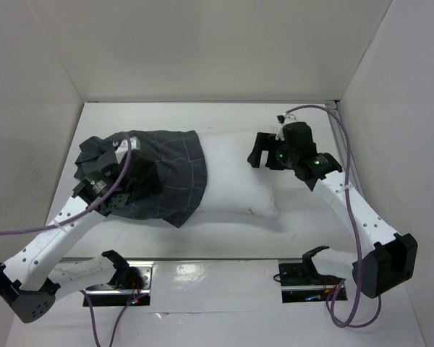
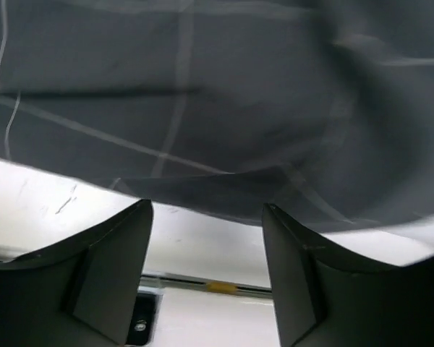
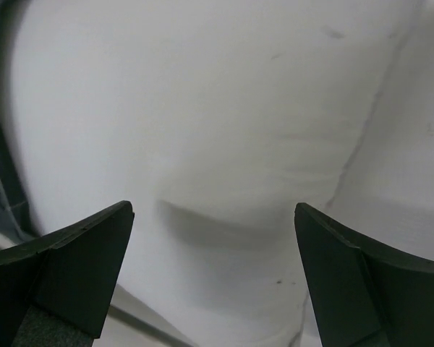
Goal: Put the pillow into the pillowcase
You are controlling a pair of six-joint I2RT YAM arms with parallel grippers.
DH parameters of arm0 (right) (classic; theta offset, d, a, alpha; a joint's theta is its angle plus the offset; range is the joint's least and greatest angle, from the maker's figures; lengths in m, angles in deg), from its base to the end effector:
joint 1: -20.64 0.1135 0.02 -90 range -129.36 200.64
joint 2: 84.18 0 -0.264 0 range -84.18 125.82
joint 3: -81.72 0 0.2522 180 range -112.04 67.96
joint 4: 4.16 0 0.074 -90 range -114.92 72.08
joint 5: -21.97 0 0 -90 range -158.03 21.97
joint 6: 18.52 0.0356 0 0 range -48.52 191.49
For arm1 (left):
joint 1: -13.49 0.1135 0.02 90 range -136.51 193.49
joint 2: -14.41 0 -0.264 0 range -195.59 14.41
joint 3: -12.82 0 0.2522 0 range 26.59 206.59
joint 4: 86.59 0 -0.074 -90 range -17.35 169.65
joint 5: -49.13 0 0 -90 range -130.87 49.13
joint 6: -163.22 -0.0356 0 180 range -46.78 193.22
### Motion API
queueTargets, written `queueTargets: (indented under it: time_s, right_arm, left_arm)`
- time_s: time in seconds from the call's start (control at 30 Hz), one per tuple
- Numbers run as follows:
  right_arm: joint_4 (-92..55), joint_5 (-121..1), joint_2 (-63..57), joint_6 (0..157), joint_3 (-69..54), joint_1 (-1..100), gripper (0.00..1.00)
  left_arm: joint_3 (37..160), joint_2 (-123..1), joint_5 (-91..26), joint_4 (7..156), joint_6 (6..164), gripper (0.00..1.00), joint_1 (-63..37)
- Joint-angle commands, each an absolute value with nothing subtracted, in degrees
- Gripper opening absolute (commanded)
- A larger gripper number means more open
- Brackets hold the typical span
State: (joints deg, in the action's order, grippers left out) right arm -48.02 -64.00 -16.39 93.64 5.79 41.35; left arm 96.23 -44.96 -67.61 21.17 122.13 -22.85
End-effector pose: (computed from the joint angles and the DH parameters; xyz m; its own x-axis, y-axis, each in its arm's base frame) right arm 0.2412 0.0939 0.3297 -0.6590 0.1531 -0.7364 -0.1701 0.9233 0.3442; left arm 0.1596 -0.0975 0.3645 -0.6114 -0.3858 -0.6909 -0.2635 0.9225 -0.2819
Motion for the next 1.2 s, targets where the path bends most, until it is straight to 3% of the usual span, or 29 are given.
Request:
queueTargets:
  time_s: [0.0, 0.03, 0.13, 0.17, 0.27, 0.3, 0.33, 0.5, 0.53, 0.57, 0.67, 0.7, 0.77, 0.8, 0.87, 0.9, 0.93, 0.97, 1.03, 1.07, 1.1, 1.17]
  right_arm:
    - [-48.96, -58.6, -14.13, 90.12, 5.98, 44.45, 1.0]
    - [-46.33, -55.84, -13.61, 89.6, 6.87, 45.07, 1.0]
    - [-41.84, -50.91, -11.14, 91.08, 10.81, 45.69, 0.96]
    - [-40.78, -50.89, -11.14, 92.39, 11.79, 45.69, 0.84]
    - [-39.19, -49.05, -9.47, 93.02, 13.21, 45.69, 0.46]
    - [-39.19, -49.92, -9.47, 93.02, 12.6, 45.69, 0.29]
    - [-39.97, -51.93, -9.47, 93.02, 11.89, 45.69, 0.01]
    - [-42.26, -59.06, -11.4, 94.51, 11.36, 43.85, 0.0]
    - [-43.13, -60.98, -12.19, 95.21, 11.36, 43.84, 0.0]
    - [-43.14, -61.0, -12.8, 95.22, 11.36, 43.15, 0.0]
    - [-43.14, -62.67, -12.81, 95.74, 11.36, 41.91, 0.0]
    - [-43.14, -62.67, -12.81, 95.74, 11.36, 41.91, 0.0]
    - [-42.53, -62.06, -12.11, 95.74, 11.36, 40.6, 0.0]
    - [-41.74, -62.06, -11.32, 95.74, 10.84, 40.59, 0.0]
    - [-41.13, -60.92, -10.44, 95.74, 10.14, 39.98, 0.0]
    - [-41.12, -60.91, -9.74, 95.74, 9.61, 39.97, 0.0]
    - [-40.25, -60.3, -9.73, 95.74, 9.6, 39.45, 0.0]
    - [-40.24, -60.3, -9.04, 95.74, 9.08, 39.45, 0.0]
    - [-39.54, -58.46, -8.24, 96.36, 8.55, 38.92, 0.0]
    - [-39.54, -58.45, -7.28, 96.36, 8.55, 38.92, 0.0]
    - [-39.54, -57.93, -6.58, 96.36, 7.85, 38.92, 0.0]
    - [-39.01, -57.23, -6.05, 96.36, 7.32, 38.92, 0.0]
  left_arm:
    - [87.34, -44.04, -71.65, 25.75, 128.44, 0.73, -20.19]
    - [85.84, -44.04, -70.76, 29.69, 127.38, 0.64, -19.65]
    - [81.96, -47.18, -66.82, 38.66, 122.11, 0.49, -18.33]
    - [81.96, -48.25, -65.41, 45.57, 118.35, 0.38, -17.63]
    - [81.34, -52.19, -56.74, 61.12, 106.85, 0.34, -17.63]
    - [82.04, -53.34, -55.13, 63.54, 104.8, 0.35, -17.63]
    - [84.22, -54.66, -54.15, 65.57, 102.95, 0.36, -17.63]
    - [99.07, -67.13, -51.86, 65.07, 96.61, 0.44, -17.1]
    - [103.01, -69.76, -51.86, 64.28, 95.56, 0.56, -17.1]
    - [104.36, -70.4, -51.86, 63.4, 94.85, 0.62, -17.1]
    - [106.21, -69.45, -51.86, 60.33, 94.32, 0.72, -17.1]
    - [105.69, -68.48, -52.55, 59.62, 94.32, 0.8, -17.1]
    - [102.81, -64.89, -53.95, 58.22, 95.63, 0.8, -17.1]
    - [101.22, -63.39, -55.45, 57.51, 96.94, 0.79, -17.71]
    - [94.83, -60.05, -56.77, 56.98, 98.7, 0.64, -18.58]
    - [92.18, -56.55, -57.48, 56.98, 101.15, 0.53, -18.59]
    - [89.37, -54.95, -58.09, 57.93, 102.65, 0.28, -18.59]
    - [83.68, -53.37, -58.1, 58.99, 103.89, 0.19, -19.11]
    - [78.29, -49.6, -58.63, 61.45, 106.78, 0.15, -20.61]
    - [74.09, -48.62, -58.1, 63.9, 107.32, 0.19, -21.22]
    - [72.13, -47.74, -58.1, 65.22, 107.94, 0.43, -23.06]
    - [67.83, -46.5, -57.58, 69.61, 107.94, 0.68, -25.09]
